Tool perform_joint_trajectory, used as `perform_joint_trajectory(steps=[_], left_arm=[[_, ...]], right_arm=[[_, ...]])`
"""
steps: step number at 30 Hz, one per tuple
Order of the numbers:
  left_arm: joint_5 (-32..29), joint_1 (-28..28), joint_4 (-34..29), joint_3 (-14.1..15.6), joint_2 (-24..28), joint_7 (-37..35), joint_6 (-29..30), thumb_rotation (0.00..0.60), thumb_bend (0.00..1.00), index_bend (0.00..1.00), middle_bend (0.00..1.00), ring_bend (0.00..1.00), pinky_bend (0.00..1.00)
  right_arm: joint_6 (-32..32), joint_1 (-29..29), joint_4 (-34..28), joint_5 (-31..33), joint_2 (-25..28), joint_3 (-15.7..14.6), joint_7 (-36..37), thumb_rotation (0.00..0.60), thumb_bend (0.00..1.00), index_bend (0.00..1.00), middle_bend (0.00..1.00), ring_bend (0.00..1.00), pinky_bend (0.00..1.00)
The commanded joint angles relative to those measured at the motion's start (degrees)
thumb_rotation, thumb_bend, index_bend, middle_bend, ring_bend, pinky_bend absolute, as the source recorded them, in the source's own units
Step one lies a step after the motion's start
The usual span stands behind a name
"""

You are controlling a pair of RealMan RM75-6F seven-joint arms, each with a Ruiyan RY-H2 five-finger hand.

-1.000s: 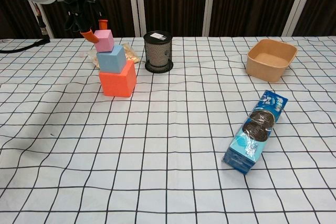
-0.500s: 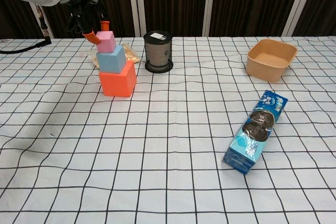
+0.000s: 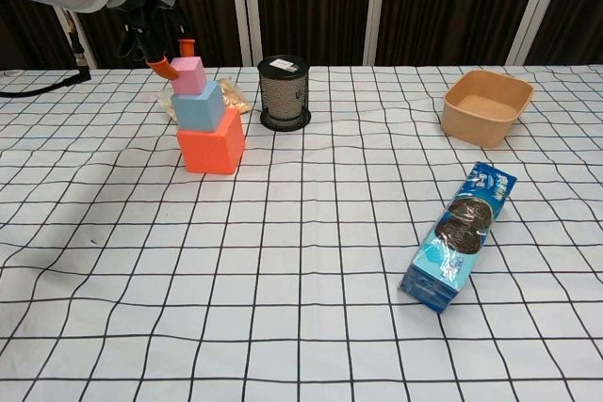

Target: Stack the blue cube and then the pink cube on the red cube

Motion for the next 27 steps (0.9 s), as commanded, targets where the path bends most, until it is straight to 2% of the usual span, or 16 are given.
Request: perform_joint_trajectory(steps=[1, 10, 27], left_arm=[[-0.1, 0.0, 0.1, 0.0, -0.1, 0.1, 0.0, 0.600, 0.42, 0.39, 0.86, 0.66, 0.63], [-0.1, -0.2, -0.1, -0.1, -0.2, 0.4, 0.0, 0.600, 0.42, 0.34, 0.86, 0.66, 0.63], [0.6, -0.2, -2.8, -0.1, 1.7, 0.6, 0.9, 0.600, 0.42, 0.33, 0.86, 0.65, 0.63]], right_arm=[[0.0, 0.0, 0.0, 0.0, 0.0, 0.0, -0.1, 0.600, 0.11, 0.02, 0.00, 0.00, 0.09], [-0.2, 0.0, -0.3, 0.3, 0.2, 0.0, -0.3, 0.600, 0.11, 0.02, 0.00, 0.00, 0.09], [0.1, 0.0, -0.8, 0.1, 0.4, 0.0, -0.3, 0.600, 0.11, 0.02, 0.00, 0.00, 0.09]])
